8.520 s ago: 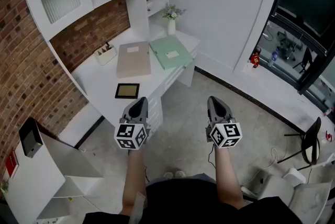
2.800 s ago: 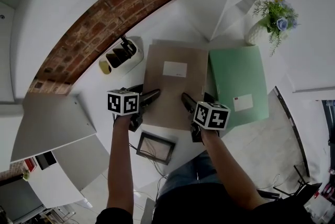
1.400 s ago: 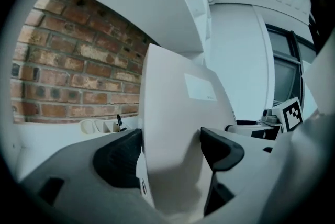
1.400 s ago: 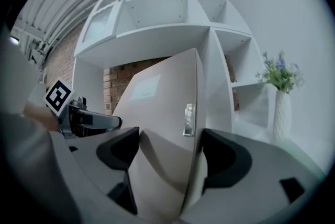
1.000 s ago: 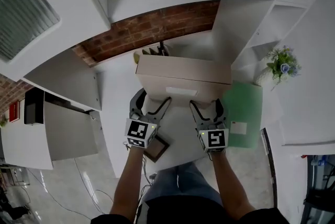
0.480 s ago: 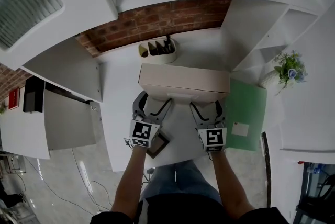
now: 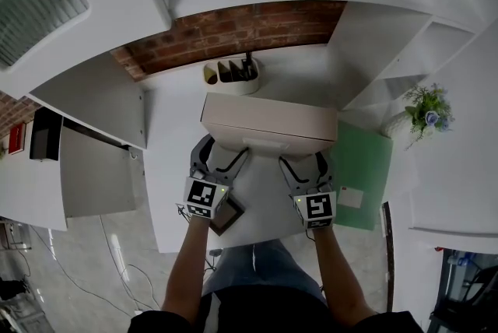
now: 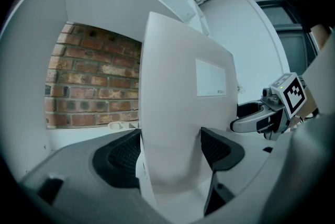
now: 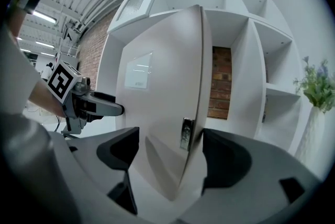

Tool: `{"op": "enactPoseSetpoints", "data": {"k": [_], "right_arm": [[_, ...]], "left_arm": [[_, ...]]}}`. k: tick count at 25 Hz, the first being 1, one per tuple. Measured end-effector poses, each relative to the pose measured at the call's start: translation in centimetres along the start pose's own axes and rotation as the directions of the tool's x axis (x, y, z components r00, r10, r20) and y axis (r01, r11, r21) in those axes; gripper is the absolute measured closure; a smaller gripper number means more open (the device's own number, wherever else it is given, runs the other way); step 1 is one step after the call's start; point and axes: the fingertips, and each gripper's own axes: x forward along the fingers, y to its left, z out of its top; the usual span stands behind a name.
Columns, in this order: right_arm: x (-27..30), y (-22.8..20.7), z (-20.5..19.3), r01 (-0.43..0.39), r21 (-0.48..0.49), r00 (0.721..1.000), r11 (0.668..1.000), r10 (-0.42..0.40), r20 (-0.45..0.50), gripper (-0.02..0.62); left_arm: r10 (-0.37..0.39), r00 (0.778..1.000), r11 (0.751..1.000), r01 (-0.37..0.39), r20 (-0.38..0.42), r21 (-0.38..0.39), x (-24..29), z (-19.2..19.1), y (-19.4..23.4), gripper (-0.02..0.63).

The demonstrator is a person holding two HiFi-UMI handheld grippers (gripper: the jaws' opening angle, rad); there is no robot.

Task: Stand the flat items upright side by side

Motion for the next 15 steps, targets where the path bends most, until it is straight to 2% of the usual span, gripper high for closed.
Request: {"op": "enactPoseSetpoints", "data": {"k": [8,12,15], "right_arm": [[-1.5,-1.7,0.3,-0.087,0.095,0.996,0.992,0.086,0.021,0.217],[-2.1,-2.8,2.6,-0.244,0.108,0.969,0.964,0.239,0.062,0.182],[-1.4,-3.3,3.9,-0.387,0.09,0.922,0.918,0.383,0.058,0.137]], "left_arm": [[0.016,1.0,1.0,-0.016,-0.008,-0.024,-0.6,-0.1,-0.3,0.27],[0.042,0.999,0.999,-0.042,-0.019,-0.034,-1.9,-0.3,-0.1,0.27],[0.055,0.998,0.997,-0.056,-0.021,-0.052,-2.7,-0.4,-0.4,0.27]]}}
